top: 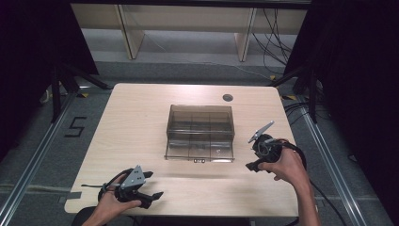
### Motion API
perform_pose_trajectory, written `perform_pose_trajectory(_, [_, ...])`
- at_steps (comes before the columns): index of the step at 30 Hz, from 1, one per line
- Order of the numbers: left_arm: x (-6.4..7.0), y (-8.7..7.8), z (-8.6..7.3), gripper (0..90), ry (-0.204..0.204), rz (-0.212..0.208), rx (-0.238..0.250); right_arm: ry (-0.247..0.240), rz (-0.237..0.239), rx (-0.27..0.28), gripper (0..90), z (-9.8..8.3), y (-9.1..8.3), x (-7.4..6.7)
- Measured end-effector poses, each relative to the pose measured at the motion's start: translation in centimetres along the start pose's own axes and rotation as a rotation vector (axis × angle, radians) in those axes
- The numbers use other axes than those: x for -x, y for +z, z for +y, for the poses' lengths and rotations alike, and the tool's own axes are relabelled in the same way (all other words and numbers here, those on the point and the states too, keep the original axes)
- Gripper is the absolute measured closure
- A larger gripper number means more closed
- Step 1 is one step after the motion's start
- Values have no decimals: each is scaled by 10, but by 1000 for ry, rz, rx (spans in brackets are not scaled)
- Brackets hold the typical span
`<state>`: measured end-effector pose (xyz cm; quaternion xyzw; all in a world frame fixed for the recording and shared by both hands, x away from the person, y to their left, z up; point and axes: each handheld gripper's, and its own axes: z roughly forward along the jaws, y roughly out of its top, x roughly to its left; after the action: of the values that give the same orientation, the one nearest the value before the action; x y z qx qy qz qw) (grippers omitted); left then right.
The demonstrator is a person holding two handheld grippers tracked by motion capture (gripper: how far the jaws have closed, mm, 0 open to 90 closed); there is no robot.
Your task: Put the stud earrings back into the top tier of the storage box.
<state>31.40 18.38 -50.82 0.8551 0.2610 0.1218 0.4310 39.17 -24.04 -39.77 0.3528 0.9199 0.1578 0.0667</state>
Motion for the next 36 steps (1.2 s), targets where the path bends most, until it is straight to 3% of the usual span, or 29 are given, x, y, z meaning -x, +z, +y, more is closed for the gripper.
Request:
perform_pose_trajectory(2, [-1,-1,1,191,31,3,-5,9,15,19,367,-2,2,-2])
perform_pose_trajectory(6, [0,0,0,191,6,1,1,38,15,40,317,-7,5,-6])
perform_pose_trajectory(7, [0,0,0,191,10,3,-8,24,24,58,304,-8,7,-6])
perform_pose_trajectory(9, [0,0,0,191,12,3,-8,64,39,39,297,-10,9,-11])
perform_pose_trajectory(10, [0,0,0,191,0,0,1,27,41,53,297,-11,11,-10])
perform_pose_trajectory(11, [-1,0,0,191,19,2,-4,39,39,54,297,-13,11,-11])
perform_pose_trajectory(14, [-1,-1,0,191,20,4,-18,38,41,74,292,-15,13,-12])
perform_pose_trajectory(16, [-1,0,0,191,14,0,1,27,44,101,281,-18,16,-13])
perform_pose_trajectory(18, [0,0,0,191,8,-2,-10,47,47,121,271,-24,19,-16])
perform_pose_trajectory(19, [-2,-1,0,191,38,3,-21,80,67,120,261,-26,20,-19])
perform_pose_trajectory(23, [0,0,0,191,1,1,0,63,71,146,261,-35,27,-18])
perform_pose_trajectory(24, [0,0,0,191,1,1,0,63,71,146,261,-35,27,-18])
perform_pose_trajectory(25, [-2,-1,0,191,31,4,-5,96,45,149,256,-38,30,-19])
perform_pose_trajectory(26, [-2,-1,0,190,31,4,-5,96,45,149,256,-38,30,-19])
perform_pose_trajectory(27, [0,0,0,190,0,0,2,80,56,165,254,-39,32,-18])
perform_pose_trajectory(30, [0,-1,0,191,14,3,-7,100,80,174,246,-46,34,-18])
perform_pose_trajectory(31, [-1,-1,0,191,30,2,-5,95,81,205,245,-49,37,-19])
perform_pose_trajectory(33, [0,-1,0,191,3,7,7,108,77,182,240,-51,39,-19])
perform_pose_trajectory(34, [0,-2,0,191,6,9,-5,86,82,193,238,-52,39,-18])
perform_pose_trajectory(36, [0,-2,0,191,8,8,-3,109,82,187,236,-53,39,-19])
